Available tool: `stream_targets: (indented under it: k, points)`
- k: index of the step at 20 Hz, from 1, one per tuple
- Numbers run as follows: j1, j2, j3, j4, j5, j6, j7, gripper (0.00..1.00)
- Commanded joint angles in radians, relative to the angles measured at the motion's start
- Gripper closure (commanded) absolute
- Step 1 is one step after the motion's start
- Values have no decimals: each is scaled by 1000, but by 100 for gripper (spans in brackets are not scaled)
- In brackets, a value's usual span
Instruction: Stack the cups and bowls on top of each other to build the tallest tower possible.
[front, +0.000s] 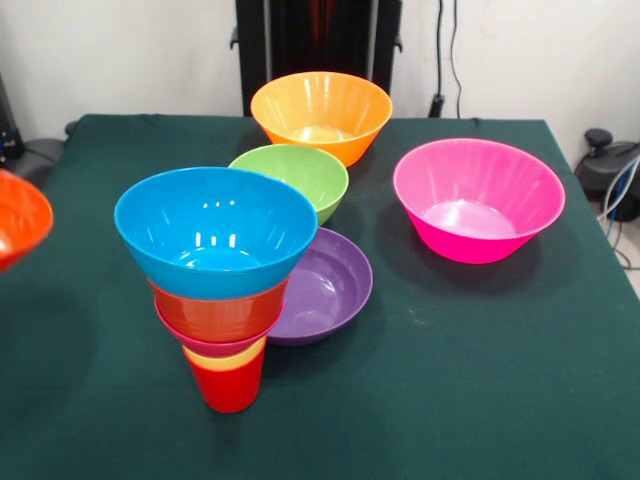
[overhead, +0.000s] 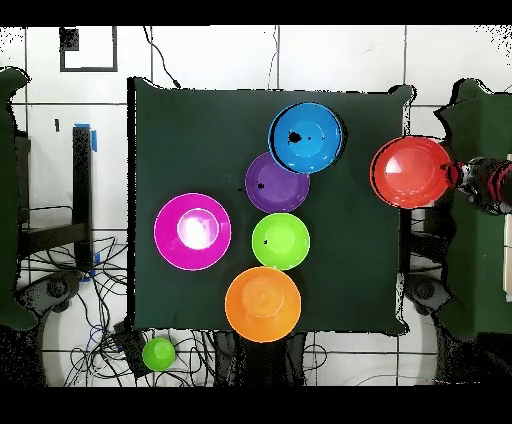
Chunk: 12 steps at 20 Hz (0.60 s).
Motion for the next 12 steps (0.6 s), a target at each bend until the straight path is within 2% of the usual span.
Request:
stream_targets:
  k: [1,7,12]
  points:
    - [6,-210,-5,167,22,152,-185,100]
    - [-16,-296,25,257,65,146,-165,100]
    - [-6,-377,14,300,91,159,-119,100]
